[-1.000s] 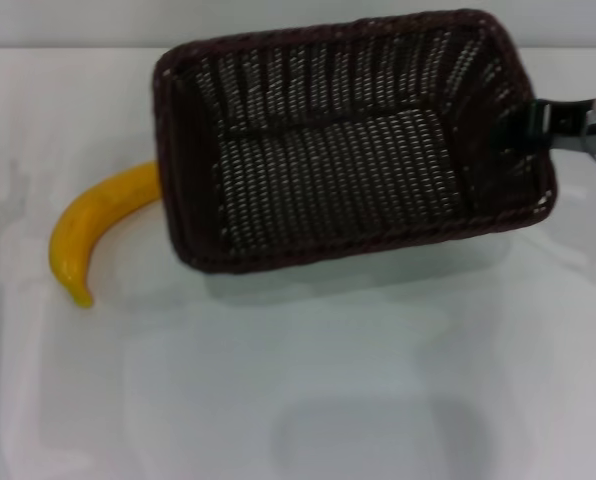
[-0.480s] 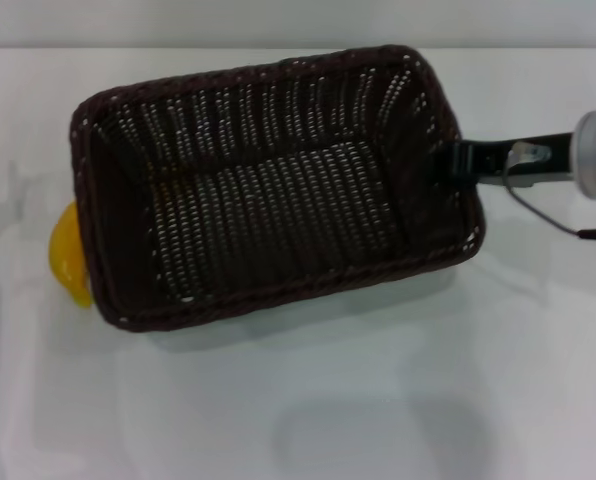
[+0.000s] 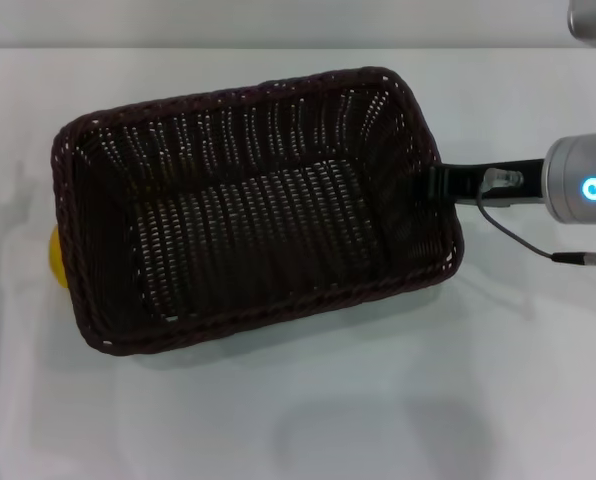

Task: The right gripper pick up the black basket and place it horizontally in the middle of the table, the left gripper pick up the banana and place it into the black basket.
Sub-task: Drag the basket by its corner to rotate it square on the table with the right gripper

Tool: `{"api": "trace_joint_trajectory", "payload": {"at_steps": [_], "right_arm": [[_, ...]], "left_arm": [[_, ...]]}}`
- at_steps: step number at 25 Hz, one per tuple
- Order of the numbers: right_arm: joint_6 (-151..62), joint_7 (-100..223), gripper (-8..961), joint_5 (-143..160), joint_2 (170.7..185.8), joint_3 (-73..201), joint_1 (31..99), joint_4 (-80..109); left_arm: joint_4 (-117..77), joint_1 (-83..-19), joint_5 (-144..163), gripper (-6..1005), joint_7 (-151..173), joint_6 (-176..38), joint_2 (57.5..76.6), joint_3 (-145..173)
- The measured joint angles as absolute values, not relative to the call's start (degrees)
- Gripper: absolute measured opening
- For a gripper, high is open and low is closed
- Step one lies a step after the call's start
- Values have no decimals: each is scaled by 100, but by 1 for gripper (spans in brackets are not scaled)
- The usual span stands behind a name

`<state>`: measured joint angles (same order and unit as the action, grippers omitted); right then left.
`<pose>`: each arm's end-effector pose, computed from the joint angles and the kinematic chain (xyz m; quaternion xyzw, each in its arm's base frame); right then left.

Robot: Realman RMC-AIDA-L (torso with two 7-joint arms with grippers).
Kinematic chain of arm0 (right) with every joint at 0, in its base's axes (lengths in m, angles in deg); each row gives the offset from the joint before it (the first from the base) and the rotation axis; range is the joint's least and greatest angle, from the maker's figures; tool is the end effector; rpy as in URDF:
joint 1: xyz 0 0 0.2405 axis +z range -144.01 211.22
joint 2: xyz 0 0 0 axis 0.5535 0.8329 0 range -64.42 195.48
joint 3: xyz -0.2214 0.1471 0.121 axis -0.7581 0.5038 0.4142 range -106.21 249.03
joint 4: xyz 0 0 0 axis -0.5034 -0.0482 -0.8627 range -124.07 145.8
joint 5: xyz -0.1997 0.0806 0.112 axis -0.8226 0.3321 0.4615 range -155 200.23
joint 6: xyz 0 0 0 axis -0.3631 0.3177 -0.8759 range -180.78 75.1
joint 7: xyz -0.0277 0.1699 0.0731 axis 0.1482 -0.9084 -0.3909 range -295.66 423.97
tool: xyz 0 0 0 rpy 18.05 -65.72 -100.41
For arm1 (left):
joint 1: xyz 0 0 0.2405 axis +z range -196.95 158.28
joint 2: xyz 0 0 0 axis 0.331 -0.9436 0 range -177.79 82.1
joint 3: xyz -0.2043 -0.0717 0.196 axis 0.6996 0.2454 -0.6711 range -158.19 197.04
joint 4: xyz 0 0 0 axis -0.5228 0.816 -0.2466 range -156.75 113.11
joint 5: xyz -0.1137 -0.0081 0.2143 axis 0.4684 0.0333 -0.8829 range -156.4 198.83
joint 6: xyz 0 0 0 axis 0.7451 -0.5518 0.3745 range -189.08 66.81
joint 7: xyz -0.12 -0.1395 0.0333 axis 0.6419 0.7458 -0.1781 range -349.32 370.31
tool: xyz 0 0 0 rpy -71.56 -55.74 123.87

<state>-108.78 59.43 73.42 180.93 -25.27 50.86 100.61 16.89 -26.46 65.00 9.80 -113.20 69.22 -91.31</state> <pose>0.1743 0.4004 -0.0717 -0.7902 0.5529 0.1412 0.2234 -0.3998 0.3755 -0.0008 -0.5721 -0.3229 -0.3116 0.6865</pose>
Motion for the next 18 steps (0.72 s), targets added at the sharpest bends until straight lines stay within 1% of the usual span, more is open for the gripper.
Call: {"api": "trace_joint_trajectory", "payload": {"at_steps": [18], "right_arm": [[-10810, 6272, 201, 7542, 18084, -2235, 5171, 9911]], "left_arm": [[1572, -2676, 6479, 875, 1125, -11350, 6897, -9119]]}}
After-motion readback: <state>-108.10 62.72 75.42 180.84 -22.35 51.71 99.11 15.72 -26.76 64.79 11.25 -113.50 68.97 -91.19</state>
